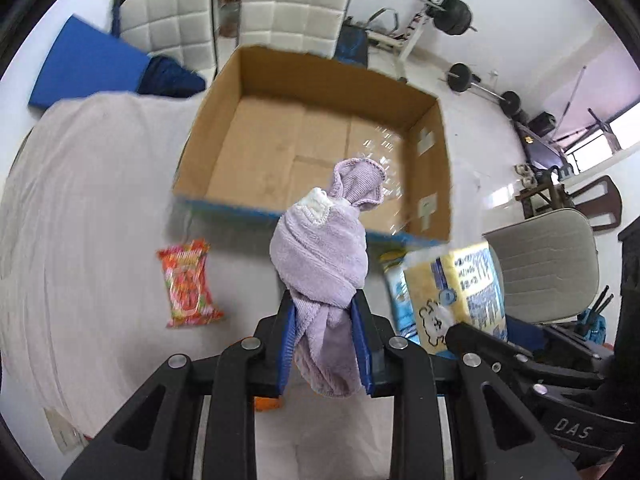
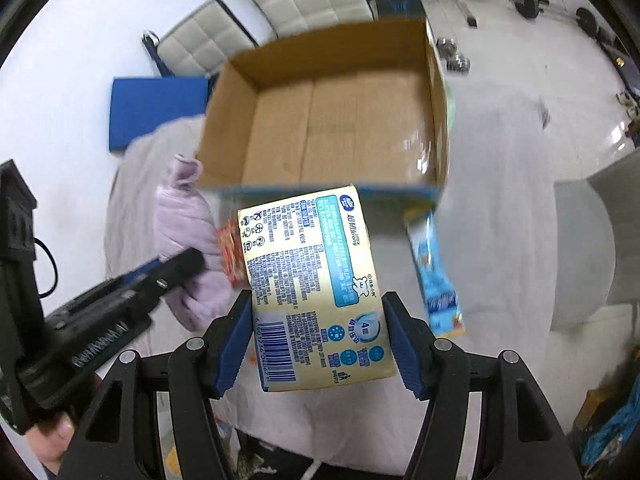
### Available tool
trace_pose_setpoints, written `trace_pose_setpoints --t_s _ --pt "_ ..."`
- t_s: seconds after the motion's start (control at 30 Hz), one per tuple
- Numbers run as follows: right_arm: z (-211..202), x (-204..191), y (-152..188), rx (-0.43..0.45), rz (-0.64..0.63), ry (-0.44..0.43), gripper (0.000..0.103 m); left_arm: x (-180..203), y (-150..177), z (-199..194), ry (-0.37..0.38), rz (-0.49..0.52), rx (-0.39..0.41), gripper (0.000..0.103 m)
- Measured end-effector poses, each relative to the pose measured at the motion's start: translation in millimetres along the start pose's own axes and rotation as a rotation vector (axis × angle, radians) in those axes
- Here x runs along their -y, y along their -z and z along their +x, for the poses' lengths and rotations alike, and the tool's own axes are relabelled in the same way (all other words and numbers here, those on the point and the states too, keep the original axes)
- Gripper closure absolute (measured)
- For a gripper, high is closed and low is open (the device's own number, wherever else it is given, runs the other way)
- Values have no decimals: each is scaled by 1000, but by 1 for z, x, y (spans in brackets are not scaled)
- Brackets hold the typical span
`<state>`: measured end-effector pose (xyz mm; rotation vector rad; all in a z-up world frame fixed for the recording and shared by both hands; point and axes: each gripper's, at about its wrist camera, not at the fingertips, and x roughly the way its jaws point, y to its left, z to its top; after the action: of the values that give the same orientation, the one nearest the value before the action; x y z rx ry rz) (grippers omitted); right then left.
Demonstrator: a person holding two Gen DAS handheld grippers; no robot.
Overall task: Organize soft objects
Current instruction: 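Carry the cloth and carton into the box and open both tools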
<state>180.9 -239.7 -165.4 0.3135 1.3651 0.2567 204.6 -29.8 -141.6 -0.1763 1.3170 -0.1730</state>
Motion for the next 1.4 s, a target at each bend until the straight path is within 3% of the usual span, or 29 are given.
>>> trace_pose_setpoints --t_s 0.2,0.57,0.77,1.0,1.17,1.2,1.3,1.4 --pt "-1 0 -61 64 46 85 37 18 -64 27 30 67 -17 80" --pt "99 26 -162 62 149 180 37 13 -183 131 86 98 -151 80" --pt "155 40 -195 32 163 213 37 3 -210 192 99 71 -246 80" --pt "193 58 -219 30 167 241 37 1 -223 225 116 71 -300 79" --pt "210 60 -227 -37 141 247 36 2 -229 233 52 71 -352 75" --pt "210 58 -227 -35 133 255 35 3 -230 231 53 76 -344 71" --pt "208 50 -228 -37 117 270 24 5 -231 221 48 91 -314 43" --pt "201 43 -226 -31 105 296 19 8 -230 209 46 118 -292 39"
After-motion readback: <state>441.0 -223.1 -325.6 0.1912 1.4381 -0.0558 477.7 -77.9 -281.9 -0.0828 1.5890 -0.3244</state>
